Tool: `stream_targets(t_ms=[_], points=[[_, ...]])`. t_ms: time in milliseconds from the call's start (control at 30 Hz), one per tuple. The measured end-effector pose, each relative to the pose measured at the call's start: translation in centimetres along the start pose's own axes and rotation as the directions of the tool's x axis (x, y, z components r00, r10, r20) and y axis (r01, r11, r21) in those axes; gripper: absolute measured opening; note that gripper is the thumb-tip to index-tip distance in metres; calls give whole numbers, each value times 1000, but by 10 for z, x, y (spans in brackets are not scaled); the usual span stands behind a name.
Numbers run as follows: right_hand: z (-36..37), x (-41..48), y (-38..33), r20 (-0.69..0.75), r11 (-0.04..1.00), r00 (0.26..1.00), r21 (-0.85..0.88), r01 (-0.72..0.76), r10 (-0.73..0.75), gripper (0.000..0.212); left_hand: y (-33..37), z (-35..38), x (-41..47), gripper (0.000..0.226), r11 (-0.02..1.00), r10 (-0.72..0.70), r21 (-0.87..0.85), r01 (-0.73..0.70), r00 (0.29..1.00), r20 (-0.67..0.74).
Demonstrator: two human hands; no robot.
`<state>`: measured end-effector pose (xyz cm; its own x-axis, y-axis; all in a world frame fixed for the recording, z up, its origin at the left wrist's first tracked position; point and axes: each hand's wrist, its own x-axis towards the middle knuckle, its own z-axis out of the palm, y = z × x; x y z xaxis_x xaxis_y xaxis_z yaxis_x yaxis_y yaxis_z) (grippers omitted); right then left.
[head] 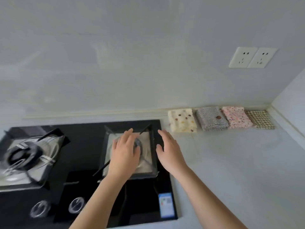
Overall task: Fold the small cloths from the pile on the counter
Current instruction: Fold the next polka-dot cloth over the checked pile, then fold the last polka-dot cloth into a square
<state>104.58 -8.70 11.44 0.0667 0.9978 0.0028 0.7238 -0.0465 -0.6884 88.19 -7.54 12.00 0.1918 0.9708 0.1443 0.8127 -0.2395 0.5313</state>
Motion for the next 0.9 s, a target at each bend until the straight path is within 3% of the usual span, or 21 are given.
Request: stream_targets(t_ms=[167, 333, 600, 900], points=[[64, -99, -95, -8, 986, 991, 108, 130, -130, 44, -77, -98, -127, 37, 996, -70, -60, 66, 995, -72], [122, -136, -169, 35, 977, 984, 131, 170, -176, 42, -152, -164, -201, 33, 976, -202, -113, 185, 966, -163], [214, -106, -259, 160, 967, 960, 149, 208, -231, 43, -252, -210, -210, 32, 941, -328, -176, 290, 911, -252], [333, -39, -351, 397, 953, 867, 138, 269, -302, 41, -380, -260, -185, 27, 891, -455, -167, 423, 840, -296]])
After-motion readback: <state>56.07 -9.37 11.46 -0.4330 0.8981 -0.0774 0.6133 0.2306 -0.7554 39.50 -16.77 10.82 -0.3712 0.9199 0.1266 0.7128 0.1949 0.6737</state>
